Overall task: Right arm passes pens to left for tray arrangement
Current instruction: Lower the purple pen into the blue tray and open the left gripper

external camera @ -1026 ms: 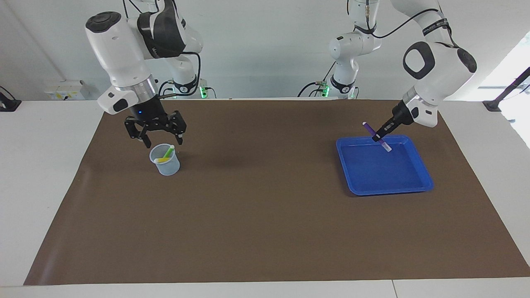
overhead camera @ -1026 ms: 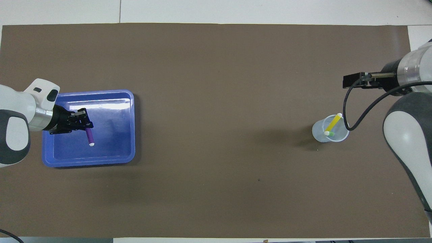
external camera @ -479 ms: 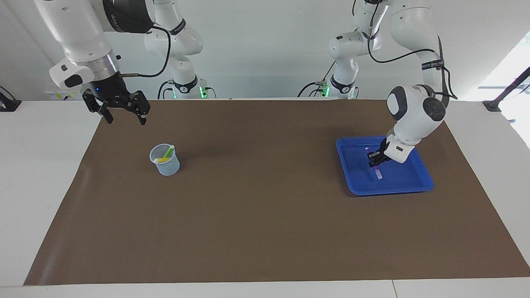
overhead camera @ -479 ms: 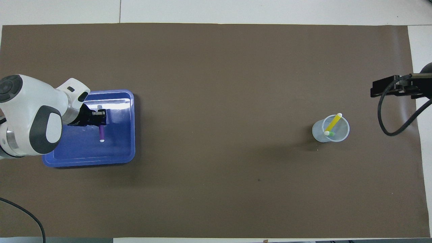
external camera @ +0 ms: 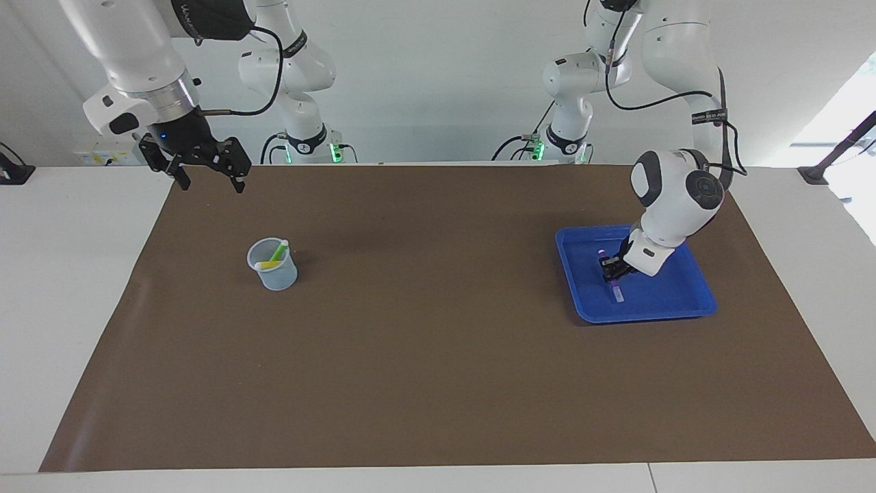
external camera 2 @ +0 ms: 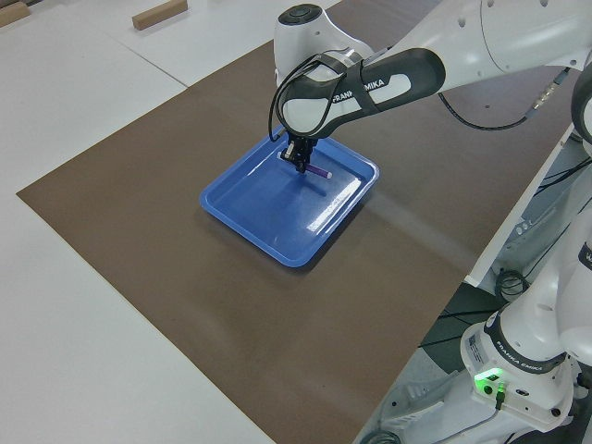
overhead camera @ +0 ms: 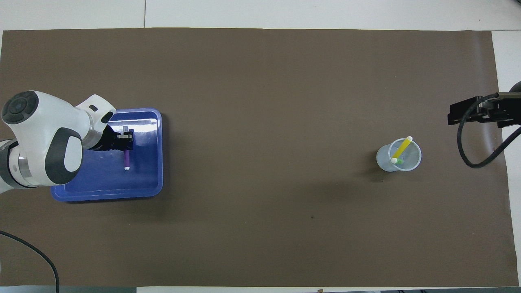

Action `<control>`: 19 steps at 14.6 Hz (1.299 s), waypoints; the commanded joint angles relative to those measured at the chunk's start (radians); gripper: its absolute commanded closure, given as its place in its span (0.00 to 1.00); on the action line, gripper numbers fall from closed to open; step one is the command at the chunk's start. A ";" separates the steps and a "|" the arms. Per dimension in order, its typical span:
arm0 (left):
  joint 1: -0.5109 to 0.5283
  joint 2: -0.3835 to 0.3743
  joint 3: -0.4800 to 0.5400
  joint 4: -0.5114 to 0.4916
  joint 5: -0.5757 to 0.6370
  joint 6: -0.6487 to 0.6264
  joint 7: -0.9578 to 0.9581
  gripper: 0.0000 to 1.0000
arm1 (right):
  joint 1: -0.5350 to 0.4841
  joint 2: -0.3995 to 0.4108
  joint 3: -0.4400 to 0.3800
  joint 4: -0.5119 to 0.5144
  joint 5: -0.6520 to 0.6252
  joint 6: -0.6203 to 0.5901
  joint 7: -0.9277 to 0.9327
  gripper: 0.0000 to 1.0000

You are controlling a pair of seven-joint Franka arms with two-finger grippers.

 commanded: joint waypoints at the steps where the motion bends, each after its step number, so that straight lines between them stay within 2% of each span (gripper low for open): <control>1: -0.007 0.003 0.006 -0.009 0.021 0.021 0.007 1.00 | -0.003 -0.005 0.004 -0.016 -0.011 0.004 0.023 0.00; 2: -0.007 0.001 0.006 -0.010 0.021 0.019 0.007 1.00 | -0.003 -0.008 0.004 -0.027 -0.011 0.019 0.023 0.00; 3: -0.007 0.001 0.006 -0.016 0.021 0.021 0.006 0.77 | -0.003 -0.008 0.004 -0.031 -0.011 0.024 0.022 0.00; 4: -0.006 0.000 0.006 -0.018 0.021 0.021 0.005 0.33 | -0.005 -0.007 0.004 -0.042 -0.011 0.038 0.022 0.00; 5: -0.006 0.000 0.006 -0.018 0.021 0.019 0.005 0.00 | -0.005 -0.007 0.003 -0.065 -0.011 0.068 0.022 0.00; 10: -0.004 0.000 0.006 -0.016 0.021 0.016 0.002 0.00 | -0.011 0.047 -0.002 -0.145 -0.011 0.203 0.022 0.00; 15: -0.001 -0.002 0.006 0.008 0.020 -0.019 -0.004 0.00 | -0.012 0.050 -0.003 -0.358 -0.011 0.435 0.022 0.04; 19: 0.008 -0.011 0.006 0.138 0.009 -0.204 -0.011 0.00 | -0.012 0.076 -0.003 -0.447 -0.011 0.579 0.022 0.08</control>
